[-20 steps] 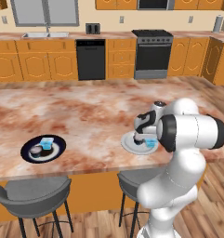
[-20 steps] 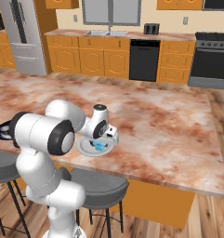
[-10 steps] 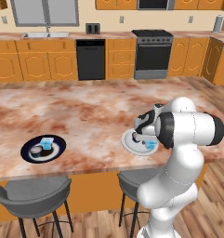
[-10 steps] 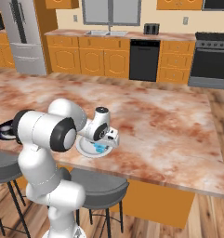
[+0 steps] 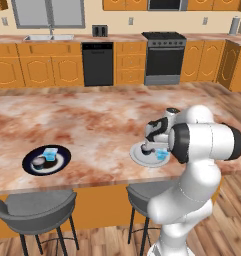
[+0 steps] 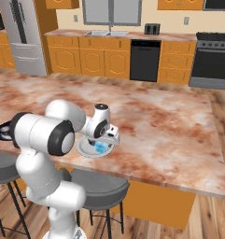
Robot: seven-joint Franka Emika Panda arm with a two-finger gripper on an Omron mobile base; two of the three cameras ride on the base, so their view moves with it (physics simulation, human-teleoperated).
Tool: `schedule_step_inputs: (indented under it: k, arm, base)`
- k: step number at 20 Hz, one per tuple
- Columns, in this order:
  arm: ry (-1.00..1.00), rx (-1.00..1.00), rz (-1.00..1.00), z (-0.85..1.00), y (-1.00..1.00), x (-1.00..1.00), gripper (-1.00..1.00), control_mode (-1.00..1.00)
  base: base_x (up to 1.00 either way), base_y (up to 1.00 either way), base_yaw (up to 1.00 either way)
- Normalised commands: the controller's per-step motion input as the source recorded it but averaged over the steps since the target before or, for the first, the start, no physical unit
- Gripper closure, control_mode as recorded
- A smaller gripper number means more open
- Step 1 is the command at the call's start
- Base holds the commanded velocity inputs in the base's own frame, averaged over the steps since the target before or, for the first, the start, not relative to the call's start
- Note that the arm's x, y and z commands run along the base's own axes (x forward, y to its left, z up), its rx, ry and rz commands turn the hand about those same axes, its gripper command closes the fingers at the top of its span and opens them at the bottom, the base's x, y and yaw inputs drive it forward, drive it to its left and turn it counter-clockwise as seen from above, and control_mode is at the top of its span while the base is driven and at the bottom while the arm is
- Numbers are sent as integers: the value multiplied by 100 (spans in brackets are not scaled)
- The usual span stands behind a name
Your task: Place two yogurt containers on each plate.
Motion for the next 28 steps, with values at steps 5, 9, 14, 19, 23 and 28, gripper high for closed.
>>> schedule_step_inputs:
  k: [5,9,14,19,23,28]
  arm:
    - [0,-4,0,27,2,0,-100,-100]
    - [0,-4,0,9,5,0,-100,-100]
    - [-1,-3,0,34,2,-21,-100,-100]
    - [0,0,0,52,15,-63,-100,-100]
    - [-3,0,0,55,26,-75,-100,-100]
    - [-14,-6,0,79,28,-82,-100,-100]
  base:
    - [0,0,0]
    - [0,0,0]
    - [0,0,0]
    - [0,0,0]
    - [0,0,0]
    - [0,0,0]
